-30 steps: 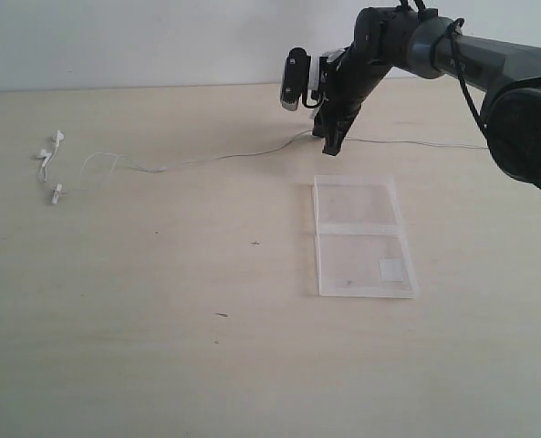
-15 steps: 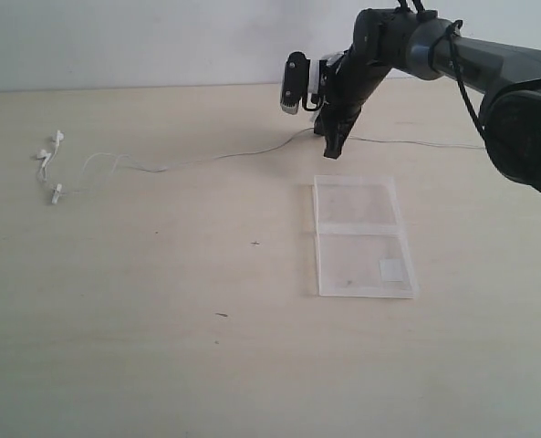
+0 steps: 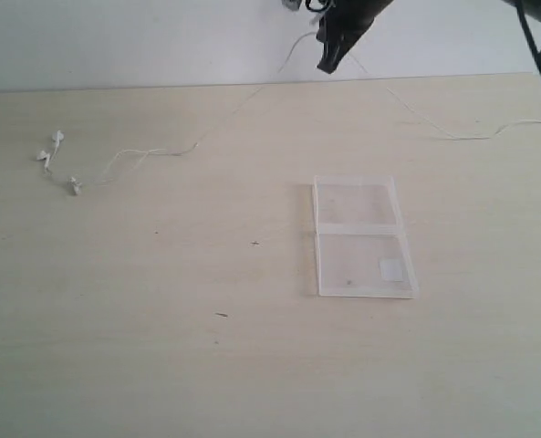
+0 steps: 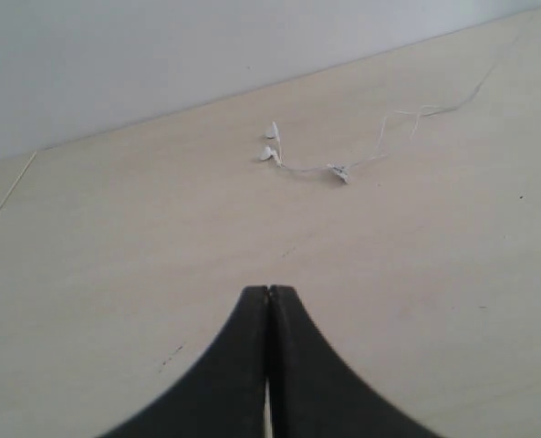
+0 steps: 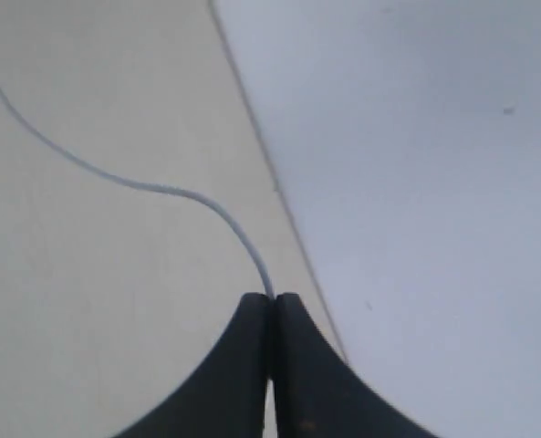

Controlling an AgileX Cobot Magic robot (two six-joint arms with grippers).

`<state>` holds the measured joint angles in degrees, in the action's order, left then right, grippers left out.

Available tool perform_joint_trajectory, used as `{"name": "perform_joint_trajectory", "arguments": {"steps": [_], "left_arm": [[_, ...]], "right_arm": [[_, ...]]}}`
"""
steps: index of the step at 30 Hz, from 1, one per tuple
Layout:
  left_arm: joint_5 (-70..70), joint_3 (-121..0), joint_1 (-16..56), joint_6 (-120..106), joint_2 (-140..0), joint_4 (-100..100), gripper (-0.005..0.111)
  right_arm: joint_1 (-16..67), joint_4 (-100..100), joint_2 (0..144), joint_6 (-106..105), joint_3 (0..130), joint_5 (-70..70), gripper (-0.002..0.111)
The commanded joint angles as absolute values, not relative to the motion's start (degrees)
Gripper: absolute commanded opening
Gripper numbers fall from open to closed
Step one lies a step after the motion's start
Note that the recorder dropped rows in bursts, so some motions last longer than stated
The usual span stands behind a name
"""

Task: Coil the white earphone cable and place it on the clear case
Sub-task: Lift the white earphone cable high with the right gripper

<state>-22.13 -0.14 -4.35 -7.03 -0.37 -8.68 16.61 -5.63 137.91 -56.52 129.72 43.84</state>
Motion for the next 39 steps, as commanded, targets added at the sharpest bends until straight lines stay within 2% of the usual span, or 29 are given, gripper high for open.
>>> {"name": "perform_joint_trajectory", "arguments": {"steps": [1, 10, 17, 26, 39], "left_arm": [[-21.8, 0.0, -4.0, -7.0, 0.0, -8.9, 0.000], [-21.8, 0.0, -4.0, -7.0, 0.0, -8.9, 0.000], [-21.8, 0.0, -4.0, -7.0, 0.0, -8.9, 0.000], [-21.8, 0.0, -4.0, -7.0, 0.0, -8.9, 0.000], [-21.8, 0.0, -4.0, -7.0, 0.0, -8.9, 0.000]], "right_arm": [[16.7, -5.5, 131.5, -50.3, 129.7, 45.5, 0.000], [16.6, -0.6, 118.7, -40.3, 129.5, 53.3, 0.000], [15.9, 0.7, 117.8, -37.3, 129.5, 58.7, 0.000], [15.9, -7.9, 112.0, -38.0, 129.5, 69.9, 0.000], [16.3, -10.6, 94.9, -32.8, 128.4, 70.0, 0.000]]}}
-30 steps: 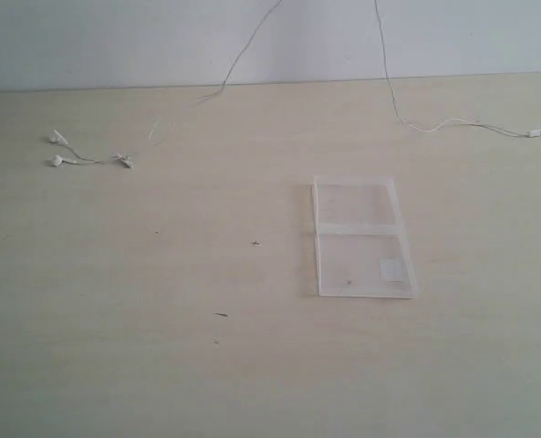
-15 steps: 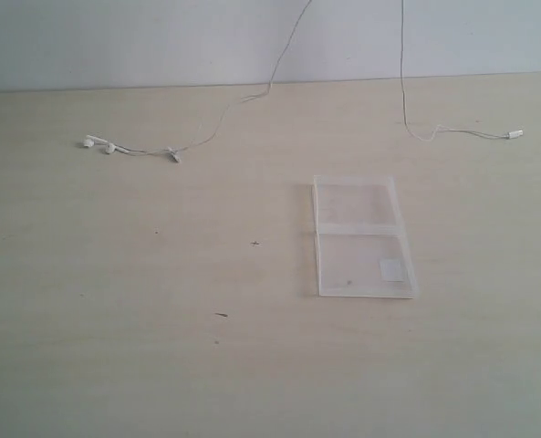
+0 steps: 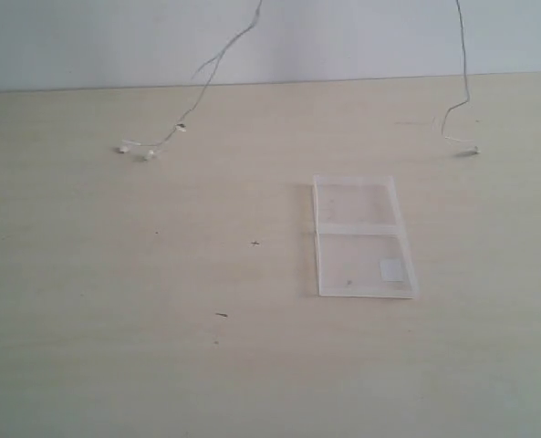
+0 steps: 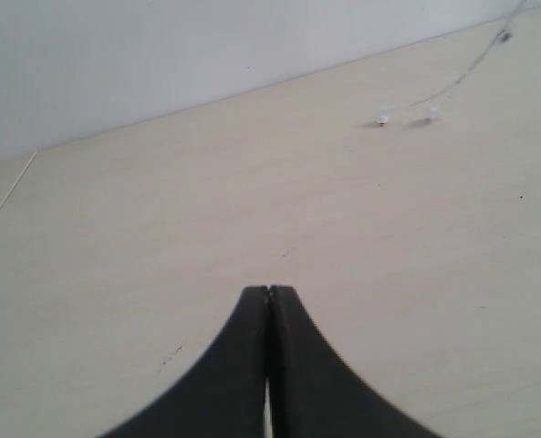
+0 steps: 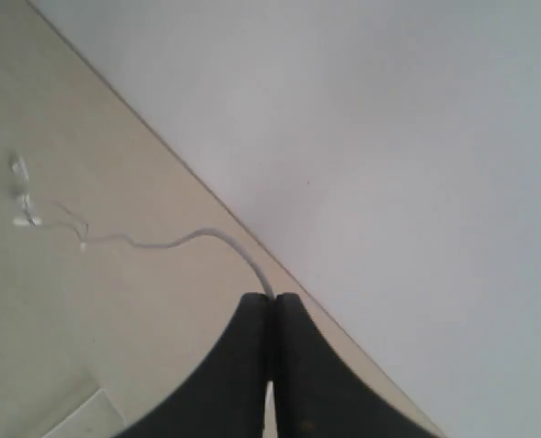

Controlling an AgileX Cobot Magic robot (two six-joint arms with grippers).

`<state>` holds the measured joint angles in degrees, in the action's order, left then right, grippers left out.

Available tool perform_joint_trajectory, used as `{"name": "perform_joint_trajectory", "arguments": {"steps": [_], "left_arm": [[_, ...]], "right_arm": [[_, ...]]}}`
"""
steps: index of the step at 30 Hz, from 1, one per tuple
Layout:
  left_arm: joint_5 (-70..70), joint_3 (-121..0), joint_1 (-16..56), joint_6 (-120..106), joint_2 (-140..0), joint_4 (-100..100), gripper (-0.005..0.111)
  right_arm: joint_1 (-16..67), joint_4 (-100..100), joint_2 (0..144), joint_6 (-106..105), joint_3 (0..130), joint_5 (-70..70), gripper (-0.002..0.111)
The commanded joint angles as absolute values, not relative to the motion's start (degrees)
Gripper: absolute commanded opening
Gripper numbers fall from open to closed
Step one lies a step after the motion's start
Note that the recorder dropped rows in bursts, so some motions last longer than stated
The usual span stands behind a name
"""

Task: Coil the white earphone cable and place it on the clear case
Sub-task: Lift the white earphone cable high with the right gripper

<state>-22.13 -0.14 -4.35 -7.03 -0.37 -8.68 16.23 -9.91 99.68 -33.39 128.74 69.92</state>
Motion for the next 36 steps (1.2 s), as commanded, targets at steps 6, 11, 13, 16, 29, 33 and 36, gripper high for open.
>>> {"name": "perform_joint_trajectory", "arguments": {"steps": [6, 11, 13, 16, 29, 33, 36], "left_arm": [[-21.8, 0.0, -4.0, -7.0, 0.0, -8.9, 0.000], [-21.8, 0.0, -4.0, -7.0, 0.0, -8.9, 0.000], [-21.8, 0.0, -4.0, -7.0, 0.0, -8.9, 0.000], [-21.8, 0.0, -4.0, -7.0, 0.0, -8.9, 0.000], [-21.8, 0.0, -4.0, -7.0, 0.0, -8.9, 0.000], [-18.6, 0.0, -4.0, -7.3, 0.0, -12.7, 0.000], [-7.5, 0.0, -4.0, -7.1, 0.0, -12.7, 0.000]], "right_arm": [[16.3, -14.0, 90.6, -31.3, 128.4, 70.0, 0.000], [16.3, -19.3, 89.7, -31.2, 128.4, 69.9, 0.000], [16.3, -21.5, 89.3, -31.2, 128.4, 68.6, 0.000], [16.3, -25.5, 88.4, -31.3, 128.4, 66.6, 0.000], [16.3, -44.0, 86.0, -33.0, 128.4, 63.1, 0.000], [16.3, -46.5, 86.0, -33.3, 128.4, 63.7, 0.000], [16.3, -47.3, 86.0, -33.3, 128.4, 63.8, 0.000]]}}
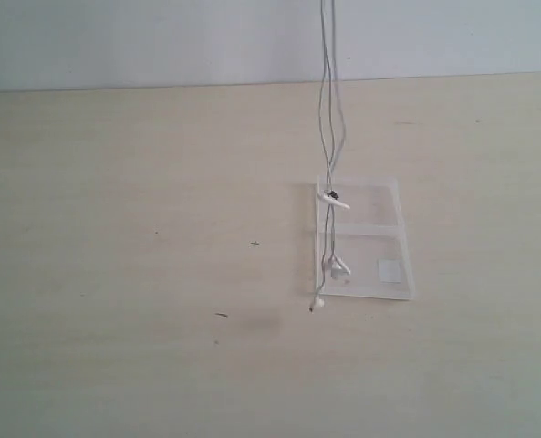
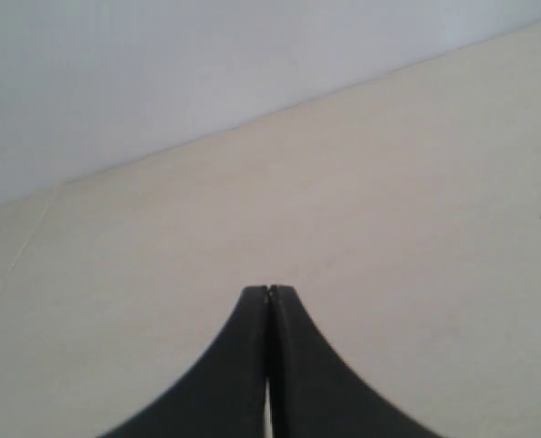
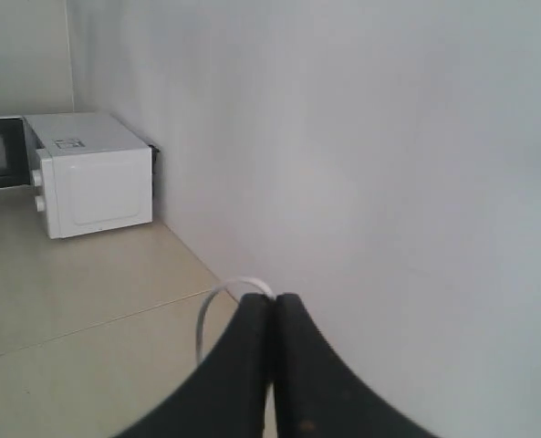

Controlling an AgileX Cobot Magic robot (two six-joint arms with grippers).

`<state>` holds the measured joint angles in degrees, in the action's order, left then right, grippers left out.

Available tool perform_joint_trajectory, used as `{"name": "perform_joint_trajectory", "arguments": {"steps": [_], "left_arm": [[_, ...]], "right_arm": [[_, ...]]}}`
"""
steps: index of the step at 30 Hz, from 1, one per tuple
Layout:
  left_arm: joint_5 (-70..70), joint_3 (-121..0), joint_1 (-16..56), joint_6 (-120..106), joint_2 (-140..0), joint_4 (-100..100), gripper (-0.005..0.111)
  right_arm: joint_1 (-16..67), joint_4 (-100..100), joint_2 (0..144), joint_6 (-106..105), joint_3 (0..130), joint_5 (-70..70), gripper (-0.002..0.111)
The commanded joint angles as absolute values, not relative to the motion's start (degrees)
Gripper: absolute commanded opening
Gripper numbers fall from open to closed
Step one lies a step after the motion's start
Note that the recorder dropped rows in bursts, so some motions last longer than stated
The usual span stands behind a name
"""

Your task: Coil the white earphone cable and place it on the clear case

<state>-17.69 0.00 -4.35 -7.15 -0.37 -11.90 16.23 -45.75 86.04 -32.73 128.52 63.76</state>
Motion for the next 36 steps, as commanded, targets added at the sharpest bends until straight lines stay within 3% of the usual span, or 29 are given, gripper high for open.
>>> {"name": "perform_joint_trajectory", "arguments": {"steps": [1, 8, 18, 24, 31, 36], "left_arm": [[-2.2, 0.0, -4.0, -6.3, 0.0, -12.7, 0.000], [17.3, 0.0, -4.0, -1.1, 0.0, -12.7, 0.000], [36.0, 0.0, -4.0, 54.4, 0.0, -19.6, 0.000], [47.4, 0.0, -4.0, 56.2, 0.0, -20.2, 0.000], [46.6, -11.3, -4.0, 55.9, -7.9, -29.1, 0.000], [52.9, -20.6, -4.0, 61.0, -23.1, -51.7, 0.016]], "right_arm": [[16.3, -48.5, 86.1, -33.3, 128.4, 63.8, 0.000], [16.3, -51.2, 86.1, -35.9, 128.4, 66.0, 0.000], [16.3, -52.0, 86.2, -35.9, 128.4, 66.0, 0.000], [16.3, -52.0, 86.8, -35.9, 128.4, 66.0, 0.000], [16.3, -52.0, 88.1, -36.2, 128.4, 65.9, 0.000], [16.3, -52.0, 88.4, -36.2, 128.4, 65.8, 0.000]]}}
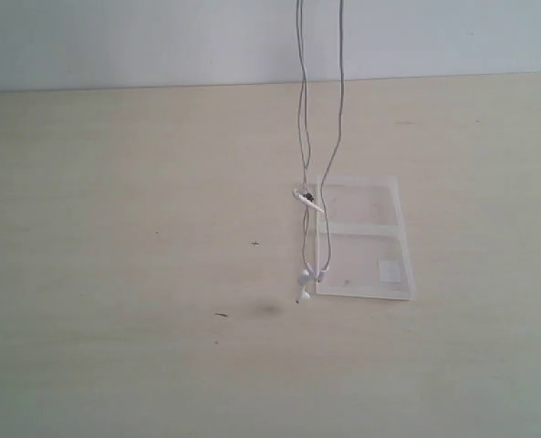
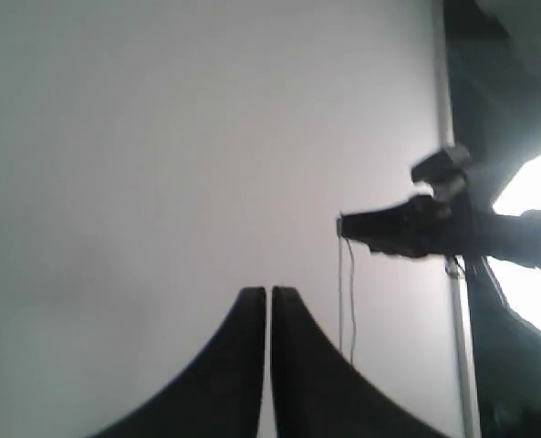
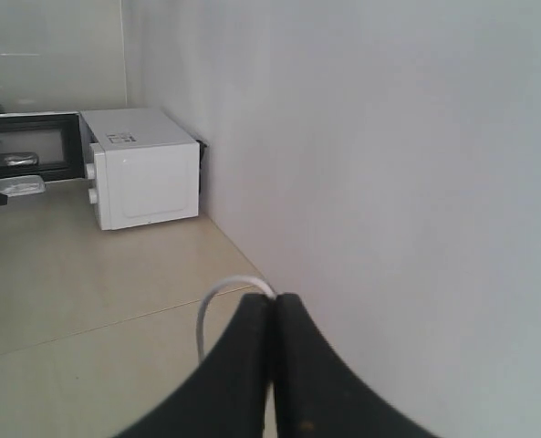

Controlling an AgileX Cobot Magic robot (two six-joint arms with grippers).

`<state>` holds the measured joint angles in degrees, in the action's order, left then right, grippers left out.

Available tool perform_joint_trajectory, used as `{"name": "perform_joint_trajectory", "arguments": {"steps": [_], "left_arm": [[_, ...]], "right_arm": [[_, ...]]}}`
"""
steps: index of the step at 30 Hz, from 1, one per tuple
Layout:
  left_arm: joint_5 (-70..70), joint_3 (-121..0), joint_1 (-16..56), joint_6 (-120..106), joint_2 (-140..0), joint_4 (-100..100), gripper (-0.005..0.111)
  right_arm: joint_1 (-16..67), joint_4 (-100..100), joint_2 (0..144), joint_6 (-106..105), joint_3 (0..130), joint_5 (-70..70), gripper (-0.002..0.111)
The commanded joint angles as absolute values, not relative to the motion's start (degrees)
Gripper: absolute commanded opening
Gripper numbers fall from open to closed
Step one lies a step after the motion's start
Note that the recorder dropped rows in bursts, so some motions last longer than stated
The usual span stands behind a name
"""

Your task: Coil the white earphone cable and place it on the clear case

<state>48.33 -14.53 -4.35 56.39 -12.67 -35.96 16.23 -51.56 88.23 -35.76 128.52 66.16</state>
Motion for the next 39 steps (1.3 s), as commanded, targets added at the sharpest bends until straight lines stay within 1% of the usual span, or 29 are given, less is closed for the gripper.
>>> {"name": "perform_joint_trajectory", "arguments": {"steps": [1, 5, 7, 9, 10, 12, 15, 17, 22, 25, 29, 39], "left_arm": [[54.2, -22.0, -4.0, 62.3, -26.7, -54.2, 0.021], [58.4, -25.3, -4.0, 63.4, -39.9, -55.7, 0.045], [60.6, -26.6, -4.0, 63.4, -47.0, -55.7, 0.061], [63.5, -27.4, -4.0, 63.4, -53.2, -55.5, 0.071], [65.2, -27.7, -4.0, 63.4, -56.4, -55.4, 0.073], [67.6, -28.3, -3.9, 63.4, -62.1, -55.4, 0.074], [68.3, -29.1, -1.3, 61.4, -68.8, -54.7, 0.074], [68.3, -30.3, 1.9, 57.9, -72.8, -54.2, 0.074], [68.3, -34.5, 12.6, 49.0, -81.5, -52.7, 0.074], [67.4, -37.1, 17.4, 45.6, -84.6, -51.8, 0.074], [61.3, -40.3, 22.5, 43.2, -87.8, -47.6, 0.074], [54.9, -48.3, 31.2, 41.7, -95.1, -44.3, 0.074]], "right_arm": [[16.3, -52.0, 88.4, -36.2, 128.4, 65.8, 0.000], [16.3, -52.0, 88.4, -36.2, 128.4, 65.7, 0.000], [16.3, -52.0, 88.4, -36.2, 128.4, 65.7, 0.000], [16.3, -52.2, 88.4, -36.2, 128.4, 65.7, 0.000], [16.3, -52.2, 88.4, -36.2, 128.4, 65.5, 0.000], [16.3, -52.2, 88.4, -36.2, 128.4, 65.4, 0.000], [16.3, -52.2, 88.4, -36.2, 128.4, 65.3, 0.000], [16.3, -52.2, 88.4, -36.2, 128.4, 65.0, 0.000], [16.3, -52.2, 88.4, -36.2, 128.4, 64.7, 0.000], [16.3, -52.2, 88.4, -36.2, 128.4, 64.7, 0.000], [16.3, -52.2, 88.4, -36.2, 128.4, 64.8, 0.000], [16.3, -52.2, 88.4, -36.2, 128.4, 64.9, 0.000]]}}
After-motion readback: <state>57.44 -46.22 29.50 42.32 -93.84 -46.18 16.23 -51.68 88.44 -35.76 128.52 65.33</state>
